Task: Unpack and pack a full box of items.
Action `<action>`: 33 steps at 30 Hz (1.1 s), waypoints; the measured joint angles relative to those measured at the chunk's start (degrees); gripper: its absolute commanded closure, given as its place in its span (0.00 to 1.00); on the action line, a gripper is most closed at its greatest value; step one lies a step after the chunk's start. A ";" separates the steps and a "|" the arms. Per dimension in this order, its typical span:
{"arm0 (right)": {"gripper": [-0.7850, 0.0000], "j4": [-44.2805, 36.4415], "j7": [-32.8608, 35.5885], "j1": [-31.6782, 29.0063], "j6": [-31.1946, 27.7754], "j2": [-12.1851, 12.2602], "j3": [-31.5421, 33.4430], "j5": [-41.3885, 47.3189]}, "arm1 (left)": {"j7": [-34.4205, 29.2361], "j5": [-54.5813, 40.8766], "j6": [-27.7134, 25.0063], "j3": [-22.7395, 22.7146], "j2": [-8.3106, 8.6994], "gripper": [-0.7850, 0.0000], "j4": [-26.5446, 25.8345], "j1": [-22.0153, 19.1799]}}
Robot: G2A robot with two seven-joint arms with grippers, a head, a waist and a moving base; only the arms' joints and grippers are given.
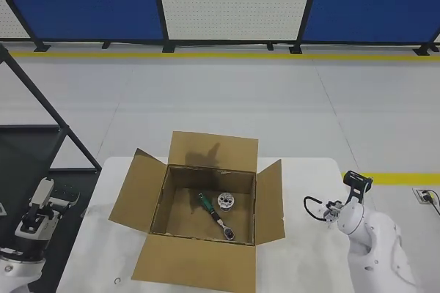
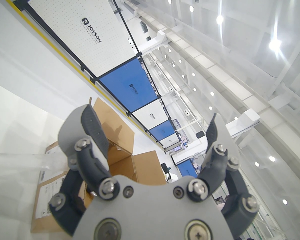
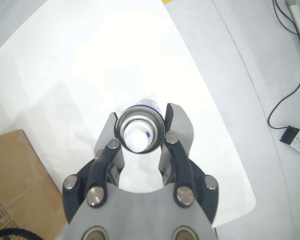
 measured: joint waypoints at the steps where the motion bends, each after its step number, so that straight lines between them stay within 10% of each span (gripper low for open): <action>1: 1.00 0.58 -0.47 0.15 0.07 -0.01 -0.12 -0.07 | 0.00 0.00 0.00 0.00 0.00 0.00 0.00 0.00; 7: 1.00 3.70 -1.74 0.93 0.22 -0.08 -0.55 0.06 | 0.00 0.00 0.00 0.00 0.00 0.00 0.00 0.00; 11: 0.62 4.68 -1.92 1.14 0.07 -0.07 -0.43 0.49 | 0.00 0.00 0.00 0.00 0.00 0.00 0.00 0.00; 20: 0.51 5.52 -2.02 1.32 -0.28 0.03 -0.20 0.94 | 0.00 0.00 0.00 0.00 0.00 0.00 0.00 0.00; 23: 0.09 5.08 -1.79 1.22 -0.25 0.08 -0.07 0.88 | 0.00 0.00 0.00 0.00 0.00 0.00 0.00 0.00; 25: 0.00 4.36 -1.44 1.07 -0.35 0.13 0.12 0.94 | 0.00 0.00 0.00 0.00 0.00 0.00 0.00 0.00; 33: 0.00 -1.29 -0.67 0.04 0.34 0.33 1.33 0.87 | 0.00 0.00 0.00 0.00 0.00 0.00 0.00 0.00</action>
